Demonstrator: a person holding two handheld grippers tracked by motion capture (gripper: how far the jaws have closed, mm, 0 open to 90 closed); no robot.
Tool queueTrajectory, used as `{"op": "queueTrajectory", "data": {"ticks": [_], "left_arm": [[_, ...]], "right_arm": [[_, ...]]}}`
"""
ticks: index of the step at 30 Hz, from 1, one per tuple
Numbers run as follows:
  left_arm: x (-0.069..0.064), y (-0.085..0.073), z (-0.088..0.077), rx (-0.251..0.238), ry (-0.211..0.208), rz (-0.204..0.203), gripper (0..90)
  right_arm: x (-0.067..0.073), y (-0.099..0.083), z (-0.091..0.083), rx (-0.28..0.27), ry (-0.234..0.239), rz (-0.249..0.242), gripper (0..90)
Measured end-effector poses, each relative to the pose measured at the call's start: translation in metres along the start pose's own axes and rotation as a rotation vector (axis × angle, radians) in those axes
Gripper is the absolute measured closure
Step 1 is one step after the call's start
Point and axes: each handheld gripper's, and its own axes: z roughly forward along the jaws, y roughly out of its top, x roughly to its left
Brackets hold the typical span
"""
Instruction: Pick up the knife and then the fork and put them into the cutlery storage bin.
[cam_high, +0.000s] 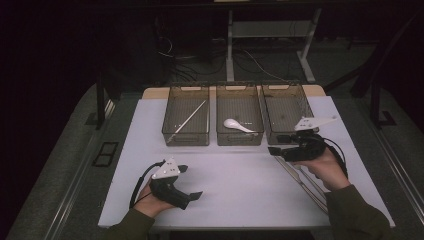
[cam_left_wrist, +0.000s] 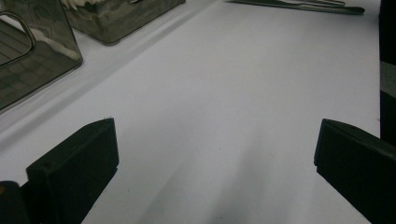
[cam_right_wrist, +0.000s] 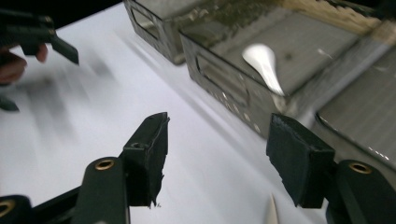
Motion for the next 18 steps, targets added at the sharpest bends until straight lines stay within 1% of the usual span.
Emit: {"op": "queueTrajectory", "data": {"ticks": [4,6,9,12,13,17,18], "left_arm": [[0.0,0.0,0.0,0.0,-0.001,-0.005,0.0],[0.0,0.0,0.0,-0.002,-0.002,-0.005,0.0],[0.001,0.0,0.0,-0.002,-0.003,-0.005,0.0],[0.001,0.0,0.0,-0.003,-0.003,-0.004,0.0],[0.0,0.0,-0.001,-0.004,-0.002,-0.004,0.0],[0.0,0.0,-0.001,-0.004,0.0,-0.005,0.0],[0.0,0.0,-0.001,-0.003,-0.001,-0.004,0.0]], "right_arm": [[-0.005,-0.015,-0.014,0.021,-0.035,0.014,40.3],[-0.007,-0.022,-0.021,0.034,-0.049,0.034,40.2],[-0.009,-0.031,-0.028,0.054,-0.073,0.039,39.9],[-0.013,-0.039,-0.032,0.078,-0.094,0.059,40.1],[-0.013,-0.041,-0.033,0.087,-0.098,0.063,41.5],[-0.015,-0.048,-0.037,0.137,-0.126,0.065,42.3],[-0.016,-0.049,-0.038,0.145,-0.129,0.072,43.0]]}}
